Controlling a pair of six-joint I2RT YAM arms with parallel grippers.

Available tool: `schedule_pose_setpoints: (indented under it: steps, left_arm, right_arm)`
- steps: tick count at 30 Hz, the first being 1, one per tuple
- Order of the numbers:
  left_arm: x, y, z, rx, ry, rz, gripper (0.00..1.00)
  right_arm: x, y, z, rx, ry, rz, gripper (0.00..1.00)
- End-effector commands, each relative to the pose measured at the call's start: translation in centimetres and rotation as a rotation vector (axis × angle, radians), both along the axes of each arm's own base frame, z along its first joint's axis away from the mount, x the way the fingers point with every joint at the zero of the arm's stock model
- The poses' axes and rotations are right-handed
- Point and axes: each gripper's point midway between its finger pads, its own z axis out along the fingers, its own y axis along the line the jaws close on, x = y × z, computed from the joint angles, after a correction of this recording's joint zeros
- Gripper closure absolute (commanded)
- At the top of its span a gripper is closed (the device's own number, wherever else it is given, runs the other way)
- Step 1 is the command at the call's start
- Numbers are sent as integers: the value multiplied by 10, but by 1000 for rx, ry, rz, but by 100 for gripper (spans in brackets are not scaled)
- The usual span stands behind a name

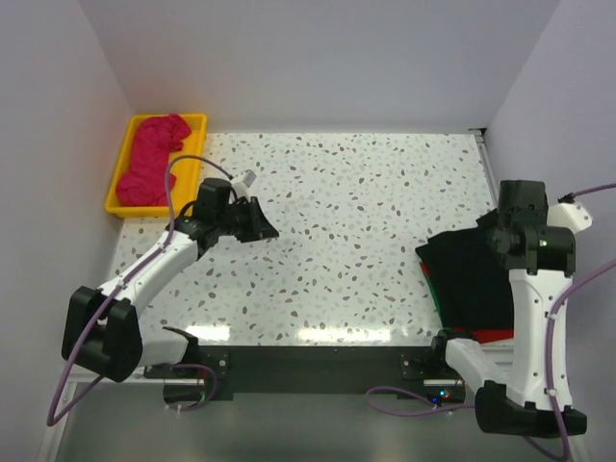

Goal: Fold and stack the t-shirts
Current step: Neatly place the folded tshirt to the corner

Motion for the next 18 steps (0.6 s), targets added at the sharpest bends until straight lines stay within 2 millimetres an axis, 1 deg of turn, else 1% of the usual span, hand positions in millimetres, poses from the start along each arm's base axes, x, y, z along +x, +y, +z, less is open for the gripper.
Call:
schedule_pose_setpoints:
  steps: [1,3,4,6,7,8,9,10,11,12,13,14,15,16,17,18]
  left_arm:
    - [-1,-9,9,-36,-44,-51,86]
    - [-1,-9,13,-37,-56,-56,86]
    - [-1,-8,13,-34,-60,-53,85]
    - [-1,-7,18,-34,-73,-53,85]
    - [-2,-7,20,-34,-81,-52,85]
    - [-2,-7,21,-34,-85,-52,85]
    - [-1,-5,21,-30,-88,-45,84]
    - [-1,-4,21,-24,-93,-38,84]
    - [-1,-3,24,-21,-105,-35,84]
    - [-1,-1,24,-14,-106,-31,83]
    - [-1,1,25,-6,-118,-26,83]
    - [0,1,27,-2,-124,-23,83]
    - [0,3,28,4,-131,-17,82]
    - [1,5,28,16,-134,-6,82]
    - [2,7,31,19,-150,-2,82]
    - [1,8,32,24,-154,3,81]
  right_arm:
    - [-61,3,-16,-4,227,30,1]
    - [-59,5,-17,-1,225,64,1]
    - [-51,6,-17,-10,211,107,1]
    - [-43,15,-23,21,195,174,1]
    - [-32,18,-22,19,158,225,1]
    - [-25,22,-24,28,135,263,1]
    - [-20,35,-31,75,107,324,1]
    - [-7,40,-28,75,57,375,1]
    - [-1,47,-35,97,43,417,1]
    - [6,65,-34,157,-18,501,1]
    - [22,72,-28,155,-93,552,1]
    - [27,81,-36,187,-115,590,1]
    - [33,88,-37,204,-149,626,1]
    - [48,101,-27,226,-245,685,1]
    - [52,110,-37,250,-247,716,1]
    - [57,116,-38,261,-266,740,1]
